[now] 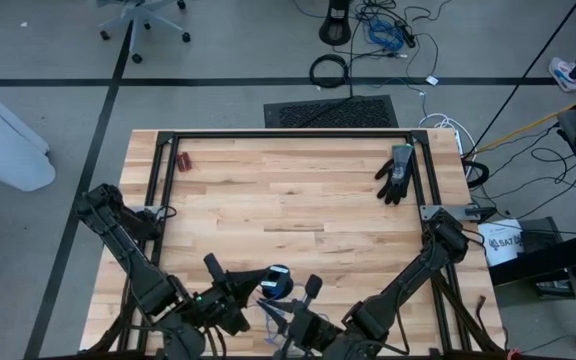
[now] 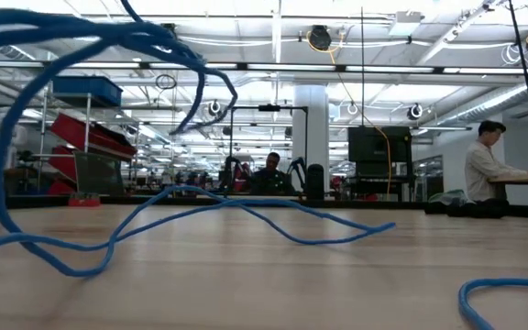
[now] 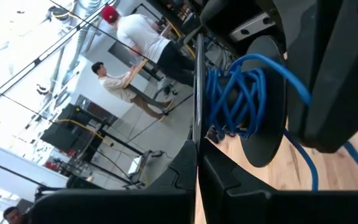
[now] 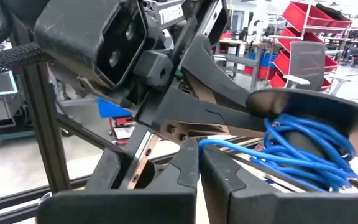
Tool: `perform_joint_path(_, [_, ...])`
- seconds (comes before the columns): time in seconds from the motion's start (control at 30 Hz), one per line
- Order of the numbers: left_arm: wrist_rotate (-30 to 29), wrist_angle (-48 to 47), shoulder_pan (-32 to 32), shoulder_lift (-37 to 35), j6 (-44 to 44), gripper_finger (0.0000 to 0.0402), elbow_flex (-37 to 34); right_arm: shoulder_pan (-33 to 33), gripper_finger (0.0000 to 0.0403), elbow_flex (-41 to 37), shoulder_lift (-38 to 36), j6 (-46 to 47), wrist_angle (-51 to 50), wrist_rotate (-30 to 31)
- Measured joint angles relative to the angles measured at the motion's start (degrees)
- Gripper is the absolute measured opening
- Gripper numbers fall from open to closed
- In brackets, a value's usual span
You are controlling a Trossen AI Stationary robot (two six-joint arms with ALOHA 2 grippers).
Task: Coil cords
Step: Coil the blue wire onto a spool
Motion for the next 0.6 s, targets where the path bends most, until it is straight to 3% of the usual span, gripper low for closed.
perform_joint_path(0.3, [0.3,3.2,0.0,0.0,0.0,0.0006,0.0,-0.6,0.0004,0.0,0.0,0.5,-2.5,-0.1])
perform_joint_path(0.6, [1.9,5.8,-0.3,0.0,0.0,0.0006,0.0,-1.0,0.0058,0.0,0.0,6.1,-8.3,0.3])
